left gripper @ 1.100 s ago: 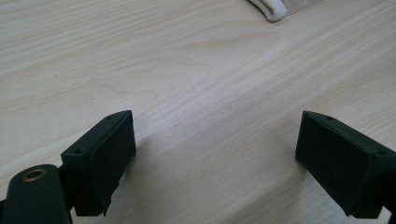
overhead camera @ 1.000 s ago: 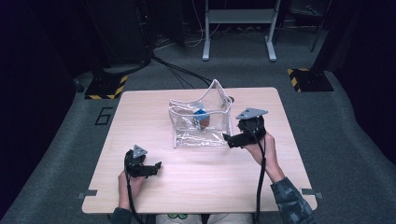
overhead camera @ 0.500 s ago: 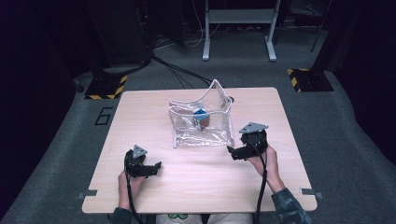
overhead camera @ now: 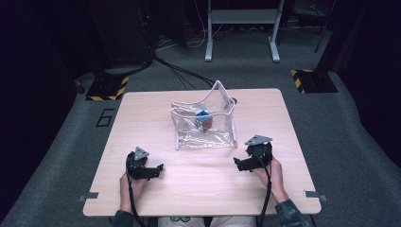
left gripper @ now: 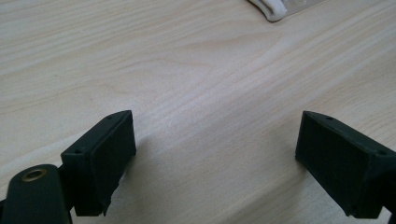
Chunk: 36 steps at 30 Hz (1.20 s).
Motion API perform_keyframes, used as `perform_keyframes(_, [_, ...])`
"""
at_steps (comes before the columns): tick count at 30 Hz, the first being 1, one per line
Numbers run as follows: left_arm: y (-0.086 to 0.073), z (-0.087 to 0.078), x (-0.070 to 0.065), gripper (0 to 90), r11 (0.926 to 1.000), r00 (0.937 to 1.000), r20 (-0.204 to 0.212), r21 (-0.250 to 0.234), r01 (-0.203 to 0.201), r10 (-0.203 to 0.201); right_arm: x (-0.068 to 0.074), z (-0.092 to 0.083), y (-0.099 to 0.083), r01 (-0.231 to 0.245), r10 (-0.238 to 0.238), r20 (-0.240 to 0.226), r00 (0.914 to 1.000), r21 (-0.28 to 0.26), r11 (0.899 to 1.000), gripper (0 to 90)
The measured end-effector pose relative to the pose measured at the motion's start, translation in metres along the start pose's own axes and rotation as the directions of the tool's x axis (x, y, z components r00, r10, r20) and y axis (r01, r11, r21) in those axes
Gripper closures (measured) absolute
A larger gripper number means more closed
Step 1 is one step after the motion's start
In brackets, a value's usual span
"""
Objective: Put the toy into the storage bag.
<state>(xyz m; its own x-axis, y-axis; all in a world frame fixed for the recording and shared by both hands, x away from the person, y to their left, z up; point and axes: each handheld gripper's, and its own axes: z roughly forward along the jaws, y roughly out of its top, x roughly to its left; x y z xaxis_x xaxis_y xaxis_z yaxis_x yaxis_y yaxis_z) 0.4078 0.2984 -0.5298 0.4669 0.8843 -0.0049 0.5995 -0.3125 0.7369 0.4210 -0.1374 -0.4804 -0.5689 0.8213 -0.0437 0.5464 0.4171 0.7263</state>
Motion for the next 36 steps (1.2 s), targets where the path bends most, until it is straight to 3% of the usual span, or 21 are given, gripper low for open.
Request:
perform_keyframes(15, [0.0,0.0,0.0,11.7,1.0,1.0,0.0,0.0,0.0,0.0,-0.001,0.01,-0.035,-0.044,0.044,-0.004,0.999,0.029,0.999,0.2])
perform_keyframes(36, [0.0,0.0,0.0,11.7,1.0,1.0,0.001,0.001,0.0,0.0,0.002,0.011,-0.056,-0.074,0.074,0.021,0.9971,0.019,0.997,0.4])
